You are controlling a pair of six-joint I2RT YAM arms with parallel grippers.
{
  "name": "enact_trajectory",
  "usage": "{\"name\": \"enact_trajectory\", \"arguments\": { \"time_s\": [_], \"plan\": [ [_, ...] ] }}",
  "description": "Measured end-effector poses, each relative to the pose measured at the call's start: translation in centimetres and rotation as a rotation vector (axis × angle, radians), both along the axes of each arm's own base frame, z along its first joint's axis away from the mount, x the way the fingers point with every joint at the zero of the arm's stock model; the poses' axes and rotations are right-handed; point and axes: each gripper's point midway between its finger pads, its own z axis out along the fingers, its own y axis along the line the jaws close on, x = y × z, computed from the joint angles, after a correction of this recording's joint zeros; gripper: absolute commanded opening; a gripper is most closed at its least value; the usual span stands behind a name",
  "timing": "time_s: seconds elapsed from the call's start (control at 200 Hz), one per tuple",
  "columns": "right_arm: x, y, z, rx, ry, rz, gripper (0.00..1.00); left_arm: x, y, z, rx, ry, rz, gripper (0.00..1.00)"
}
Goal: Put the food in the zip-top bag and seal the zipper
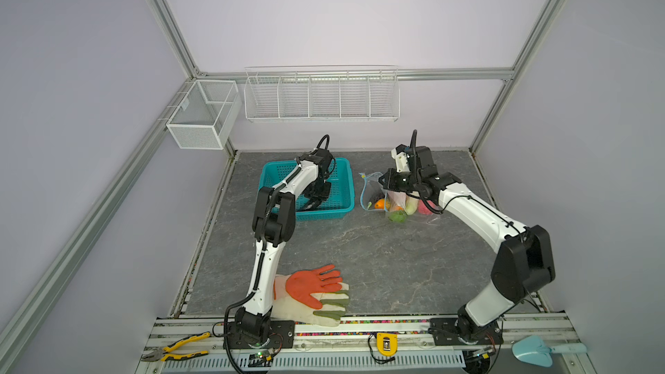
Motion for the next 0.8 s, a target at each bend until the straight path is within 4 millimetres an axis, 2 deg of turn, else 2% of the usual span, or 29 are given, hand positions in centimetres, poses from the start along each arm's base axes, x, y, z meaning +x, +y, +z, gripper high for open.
{"name": "enact_trajectory", "arguments": {
  "time_s": [0.13, 0.275, 0.445, 0.56, 0.69, 0.8],
  "plan": [
    [-0.1, 0.0, -0.2, -0.001, 0.003, 0.0, 0.07, 0.3, 0.5, 0.3, 0.009, -0.006, 0.016, 0.35],
    [0.0, 0.0, -0.2, -0.001, 0.002, 0.0, 0.07, 1.8, 1.2, 2.0, -0.008, -0.052, 0.065, 0.28],
    [0.0, 0.0, -0.1, 0.0, 0.0, 0.0, 0.07, 4.6, 1.9, 5.8, -0.055, -0.156, 0.15, 0.23],
    [0.0, 0.0, -0.1, 0.0, -0.001, 0.0, 0.07, 5.8, 2.1, 8.2, -0.096, -0.21, 0.216, 0.19],
    [0.0, 0.0, -0.1, 0.001, -0.001, -0.001, 0.07, 6.0, 1.5, 10.3, -0.174, -0.25, 0.297, 0.16],
    [0.0, 0.0, -0.1, 0.002, 0.0, -0.002, 0.07, 5.5, 0.9, 13.1, -0.281, -0.302, 0.372, 0.14]
  ]
}}
